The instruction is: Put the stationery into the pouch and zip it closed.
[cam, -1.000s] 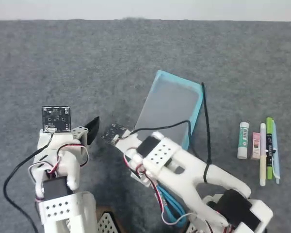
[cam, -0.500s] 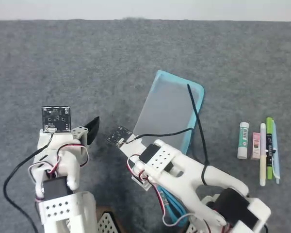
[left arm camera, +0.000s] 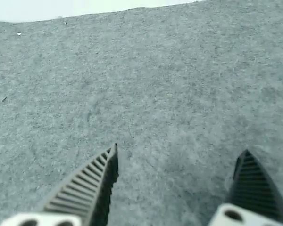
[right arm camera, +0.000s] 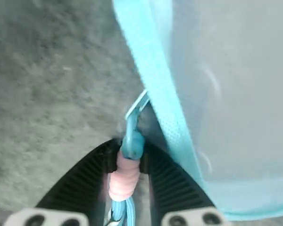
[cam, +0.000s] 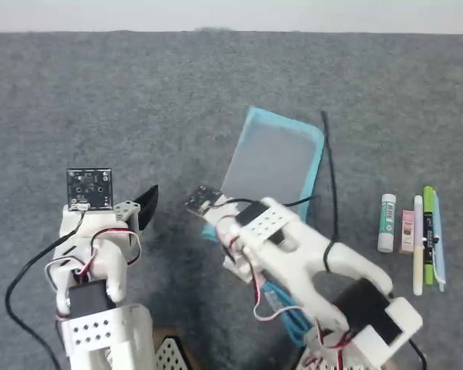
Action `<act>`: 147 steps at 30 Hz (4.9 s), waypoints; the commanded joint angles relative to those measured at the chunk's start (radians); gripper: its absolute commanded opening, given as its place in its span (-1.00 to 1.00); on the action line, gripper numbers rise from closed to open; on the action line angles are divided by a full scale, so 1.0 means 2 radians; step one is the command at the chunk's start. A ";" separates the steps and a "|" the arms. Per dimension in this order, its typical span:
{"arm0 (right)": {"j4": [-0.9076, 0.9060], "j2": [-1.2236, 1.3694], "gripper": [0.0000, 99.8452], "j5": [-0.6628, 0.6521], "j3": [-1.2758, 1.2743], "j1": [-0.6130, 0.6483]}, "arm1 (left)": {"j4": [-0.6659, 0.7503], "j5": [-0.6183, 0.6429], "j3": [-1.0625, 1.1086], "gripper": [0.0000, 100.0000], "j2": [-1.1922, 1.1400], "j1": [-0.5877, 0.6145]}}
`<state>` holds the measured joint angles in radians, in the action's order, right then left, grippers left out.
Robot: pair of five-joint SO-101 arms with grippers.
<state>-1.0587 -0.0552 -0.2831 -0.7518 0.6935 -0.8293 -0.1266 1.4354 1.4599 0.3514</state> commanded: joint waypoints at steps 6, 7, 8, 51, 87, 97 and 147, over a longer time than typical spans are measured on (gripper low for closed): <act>-0.119 -0.183 -0.99 -0.027 0.157 -0.104 | 0.016 -0.003 0.003 -0.31 0.006 -0.038; -0.121 -0.208 -0.99 -0.021 0.167 -0.102 | 0.016 -0.004 0.004 -0.33 0.006 -0.049; -0.118 -0.232 -0.99 -0.007 0.173 -0.100 | 0.015 -0.004 0.004 -0.34 0.006 -0.058; -0.133 -0.402 -0.99 -0.006 0.099 0.027 | -0.078 0.019 -0.067 -0.21 0.006 -0.234; -0.185 -0.402 -0.99 -0.043 0.097 0.060 | 0.117 0.021 0.064 -0.97 0.009 -0.229; -0.174 -0.360 -0.99 -0.124 0.101 -0.189 | 0.112 0.071 0.054 -0.98 0.006 -0.134; -0.218 0.137 -0.55 -0.390 0.360 -0.725 | 0.084 0.070 0.065 -0.98 0.009 -0.156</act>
<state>-1.5190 0.2209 -0.9797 -0.0813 -0.7135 -0.6590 0.0008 1.5766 1.4630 0.0307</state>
